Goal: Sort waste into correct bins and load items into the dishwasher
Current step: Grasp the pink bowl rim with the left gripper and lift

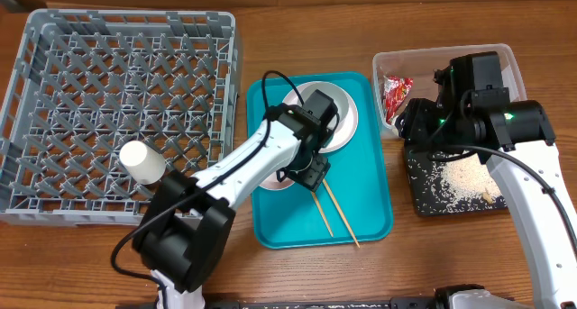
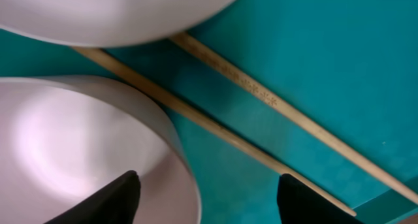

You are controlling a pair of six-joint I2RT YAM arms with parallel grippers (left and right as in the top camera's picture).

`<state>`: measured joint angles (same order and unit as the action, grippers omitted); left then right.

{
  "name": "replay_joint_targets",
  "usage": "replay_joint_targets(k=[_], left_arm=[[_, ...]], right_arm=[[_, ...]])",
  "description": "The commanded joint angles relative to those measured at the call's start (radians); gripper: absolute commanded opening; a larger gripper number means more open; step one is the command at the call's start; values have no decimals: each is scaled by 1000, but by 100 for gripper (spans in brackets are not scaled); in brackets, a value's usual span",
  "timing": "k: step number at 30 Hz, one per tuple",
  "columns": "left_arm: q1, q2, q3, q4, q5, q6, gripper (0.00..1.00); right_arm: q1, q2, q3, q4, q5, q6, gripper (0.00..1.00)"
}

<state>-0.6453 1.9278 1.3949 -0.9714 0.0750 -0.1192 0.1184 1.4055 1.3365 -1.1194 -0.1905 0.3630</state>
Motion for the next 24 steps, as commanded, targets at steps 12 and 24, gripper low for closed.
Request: replay_joint_targets(k=[12,24], left_arm=[[-4,45,13,-64,-135,11,4],[4,-44,232,-221,-138,-5,4]], right_arm=[[-2,-6,13,2,14,4,58],[-2,-6,13,-1,15,0,58]])
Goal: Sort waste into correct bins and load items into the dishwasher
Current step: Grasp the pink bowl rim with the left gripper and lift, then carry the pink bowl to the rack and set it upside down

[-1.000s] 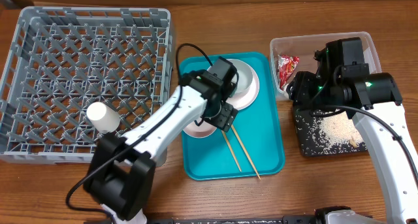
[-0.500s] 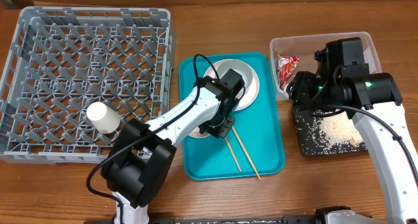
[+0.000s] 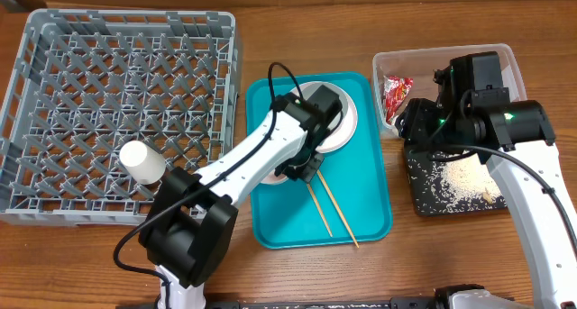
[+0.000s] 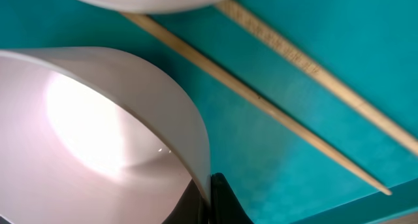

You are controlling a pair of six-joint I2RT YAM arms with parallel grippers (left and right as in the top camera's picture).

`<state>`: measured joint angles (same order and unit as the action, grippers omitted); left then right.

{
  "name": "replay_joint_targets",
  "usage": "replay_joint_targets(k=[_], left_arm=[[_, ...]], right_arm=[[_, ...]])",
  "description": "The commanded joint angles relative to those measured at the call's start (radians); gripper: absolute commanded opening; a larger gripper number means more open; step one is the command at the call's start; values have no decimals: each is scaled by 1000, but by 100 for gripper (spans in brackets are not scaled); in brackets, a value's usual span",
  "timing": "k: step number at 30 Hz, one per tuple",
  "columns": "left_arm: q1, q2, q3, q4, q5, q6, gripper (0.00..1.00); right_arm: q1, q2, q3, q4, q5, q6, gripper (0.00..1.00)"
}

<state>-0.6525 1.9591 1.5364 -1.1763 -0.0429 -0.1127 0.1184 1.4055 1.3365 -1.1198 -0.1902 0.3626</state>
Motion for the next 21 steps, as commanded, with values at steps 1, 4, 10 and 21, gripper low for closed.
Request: replay_joint_targets(k=[1,4,10,21], left_arm=[[16,-87,113,-25,-20,-4,4],[43,-127,184,-47,-19,35,4],[178,-191,272,-37,6,133,4],[528,-194,364,83,278,276,3]], right_arm=[[-2,-6,13,-2,16,0,58],[-2,-6,13,-6,18,0,58],[-2,-6,13,-6,18,0,58],[-2,-6,13,-5,18,1,58]])
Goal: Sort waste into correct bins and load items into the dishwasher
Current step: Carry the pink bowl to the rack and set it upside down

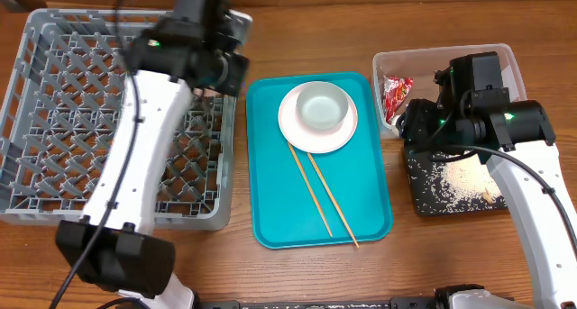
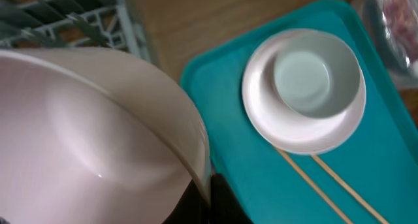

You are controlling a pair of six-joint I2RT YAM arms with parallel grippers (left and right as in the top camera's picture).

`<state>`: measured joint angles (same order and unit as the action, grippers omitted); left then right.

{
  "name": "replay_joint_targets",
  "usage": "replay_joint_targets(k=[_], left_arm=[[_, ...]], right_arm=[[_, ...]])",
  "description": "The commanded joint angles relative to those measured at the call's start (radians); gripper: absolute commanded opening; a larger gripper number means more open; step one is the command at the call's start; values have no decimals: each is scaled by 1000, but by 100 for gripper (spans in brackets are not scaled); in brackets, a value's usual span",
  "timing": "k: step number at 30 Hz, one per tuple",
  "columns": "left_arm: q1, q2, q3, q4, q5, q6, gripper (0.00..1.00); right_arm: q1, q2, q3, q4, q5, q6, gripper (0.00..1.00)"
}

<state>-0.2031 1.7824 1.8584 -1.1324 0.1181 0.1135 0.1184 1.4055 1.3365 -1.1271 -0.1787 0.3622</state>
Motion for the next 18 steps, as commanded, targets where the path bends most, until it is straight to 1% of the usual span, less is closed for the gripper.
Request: replay_joint_targets(k=[1,3,7,11,14,18], left_arm=[[98,-17,42,59,141,63,4],[141,-13,42,100,210,114,4],[218,11,42,164,359,139,4],[306,63,42,193,599,202,4],[372,119,42,223,762,209,4],[440,193,42,248,876,209,4]], right_arm=[[-2,-6,13,2,6,1,59],[-2,-6,13,2,6,1,59],[-2,-6,13,2,6,1,59],[-2,-6,13,2,6,1,59],[-2,-6,13,2,6,1,59],[-2,-6,13,2,6,1,58]])
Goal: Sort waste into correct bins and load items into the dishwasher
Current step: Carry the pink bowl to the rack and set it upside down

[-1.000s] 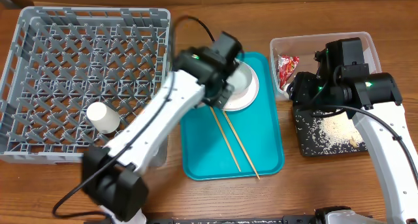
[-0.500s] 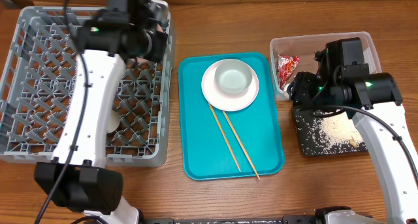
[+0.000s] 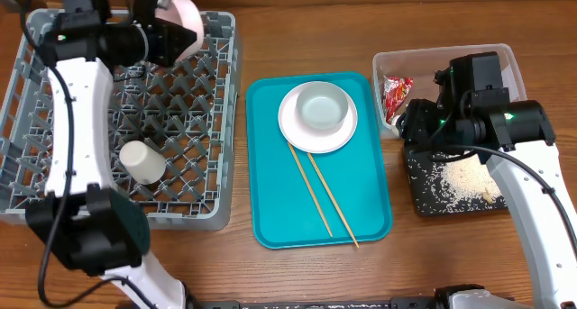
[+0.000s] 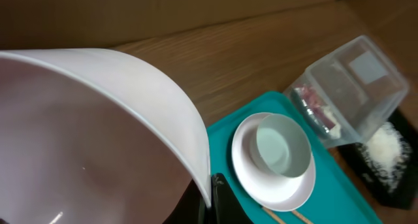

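My left gripper (image 4: 210,199) is shut on the rim of a pale pink bowl (image 4: 98,132). The overhead view shows that bowl (image 3: 187,16) held tilted above the far edge of the grey dish rack (image 3: 54,165). A white cup (image 3: 141,161) lies in the rack. On the teal tray (image 3: 361,210) sit a white plate (image 3: 338,133) with a small bowl (image 3: 320,108) on it and two chopsticks (image 3: 320,196). My right gripper (image 3: 413,120) hovers between the clear bin (image 3: 505,61) and a black tray (image 3: 455,178); its jaws are not discernible.
A red wrapper (image 3: 397,93) lies in the clear bin. White crumbs are scattered over the black tray. The rack fills the left of the table, the teal tray the middle.
My left gripper has carried the pink bowl from over the rack's far right corner leftward, to above its far edge. The right arm has not moved.
My left gripper stood open astride the pink bowl's rim on the teal tray. Then it was shut on that rim. Later it held the bowl over the rack's far right corner, and now over the rack's far edge.
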You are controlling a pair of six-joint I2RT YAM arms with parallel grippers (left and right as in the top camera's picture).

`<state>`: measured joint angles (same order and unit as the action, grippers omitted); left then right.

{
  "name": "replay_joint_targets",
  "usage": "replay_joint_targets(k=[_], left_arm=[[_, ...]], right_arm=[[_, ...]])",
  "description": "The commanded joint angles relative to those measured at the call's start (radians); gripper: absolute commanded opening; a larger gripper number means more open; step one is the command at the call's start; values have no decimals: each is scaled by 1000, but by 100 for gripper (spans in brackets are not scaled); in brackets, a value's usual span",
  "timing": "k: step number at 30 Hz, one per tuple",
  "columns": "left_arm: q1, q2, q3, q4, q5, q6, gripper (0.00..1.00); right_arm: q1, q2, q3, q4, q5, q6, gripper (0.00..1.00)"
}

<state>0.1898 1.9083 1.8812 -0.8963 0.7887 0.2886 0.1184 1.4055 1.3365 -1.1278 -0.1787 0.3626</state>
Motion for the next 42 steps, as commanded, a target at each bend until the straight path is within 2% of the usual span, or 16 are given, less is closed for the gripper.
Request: replay_joint_targets(k=[1,9,18,21,28,29,31,34,38,42], left_arm=[[61,85,19,16,226,34,4],[129,214,19,48,364,41,4],[185,314,19,21,361,41,4],[205,319,19,-6,325,42,4],[241,319,19,-98,118,41,5],[242,319,19,-105,102,40,10],[246,319,19,-128,87,40,35],[254,318,19,-152,68,18,48],[266,313,19,-182,60,-3,56],[278,280,20,-203,-11,-29,65]], right_arm=[[-2,-6,13,2,6,1,59],[-2,-6,13,-1,6,1,58],[-2,-6,13,-5,6,1,58],[-2,-6,13,-4,6,1,59],[-2,-6,13,-2,7,1,59],[-2,-6,13,0,7,1,59],[-2,-6,13,1,7,1,59],[-2,-6,13,-1,7,1,59],[-2,-6,13,-1,7,0,59],[-2,-6,13,-5,7,-1,59]])
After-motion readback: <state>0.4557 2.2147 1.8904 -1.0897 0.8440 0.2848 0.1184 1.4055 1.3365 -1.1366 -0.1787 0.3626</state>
